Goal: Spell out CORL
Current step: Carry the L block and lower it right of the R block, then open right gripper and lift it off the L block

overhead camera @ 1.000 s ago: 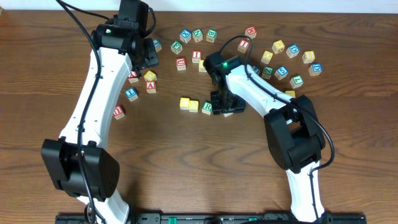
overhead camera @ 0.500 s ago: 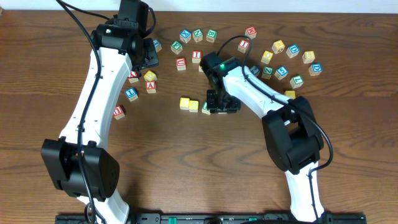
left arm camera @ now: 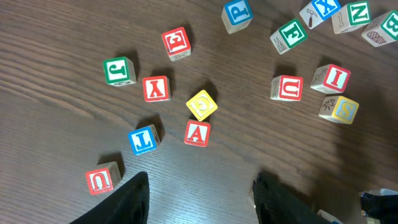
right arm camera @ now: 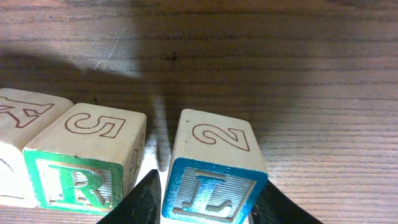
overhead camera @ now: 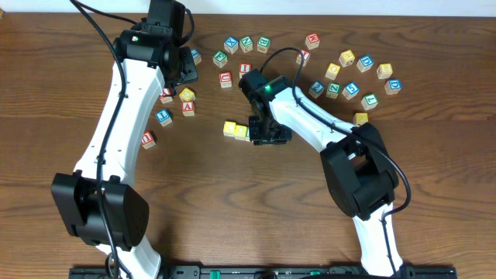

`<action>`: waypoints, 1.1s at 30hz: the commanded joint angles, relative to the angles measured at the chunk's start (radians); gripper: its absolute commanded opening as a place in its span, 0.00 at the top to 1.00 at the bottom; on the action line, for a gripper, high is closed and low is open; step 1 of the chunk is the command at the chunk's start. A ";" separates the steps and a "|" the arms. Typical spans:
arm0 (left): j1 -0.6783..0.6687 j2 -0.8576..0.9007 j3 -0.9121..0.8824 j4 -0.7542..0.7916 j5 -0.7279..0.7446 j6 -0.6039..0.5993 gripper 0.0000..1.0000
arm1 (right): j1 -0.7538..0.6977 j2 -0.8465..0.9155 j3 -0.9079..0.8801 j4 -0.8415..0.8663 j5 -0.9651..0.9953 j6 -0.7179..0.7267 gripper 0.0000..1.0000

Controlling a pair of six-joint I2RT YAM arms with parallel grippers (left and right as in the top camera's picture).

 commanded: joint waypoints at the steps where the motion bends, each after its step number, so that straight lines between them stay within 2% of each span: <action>1: 0.002 0.014 -0.013 0.005 -0.009 0.009 0.47 | -0.002 -0.010 0.011 -0.011 -0.006 -0.007 0.61; 5: 0.002 0.012 -0.008 0.016 -0.009 0.014 0.47 | -0.003 -0.010 0.064 -0.068 0.011 -0.015 0.59; 16: 0.002 -0.085 0.043 -0.082 -0.008 0.055 0.48 | -0.009 -0.017 0.271 -0.226 0.029 -0.086 0.63; 21: 0.002 -0.082 0.010 -0.135 0.071 0.055 0.58 | -0.067 -0.082 0.288 -0.229 0.028 -0.096 0.63; 26: 0.002 -0.061 -0.094 -0.093 0.151 0.054 0.76 | -0.148 -0.121 0.286 -0.242 0.008 -0.131 0.60; 29: 0.002 -0.048 -0.169 -0.040 0.172 0.055 0.90 | -0.180 -0.118 0.250 -0.247 -0.064 -0.178 0.67; 33: 0.002 -0.039 -0.258 0.046 0.208 0.058 0.92 | -0.192 -0.118 0.134 -0.202 -0.123 -0.189 0.80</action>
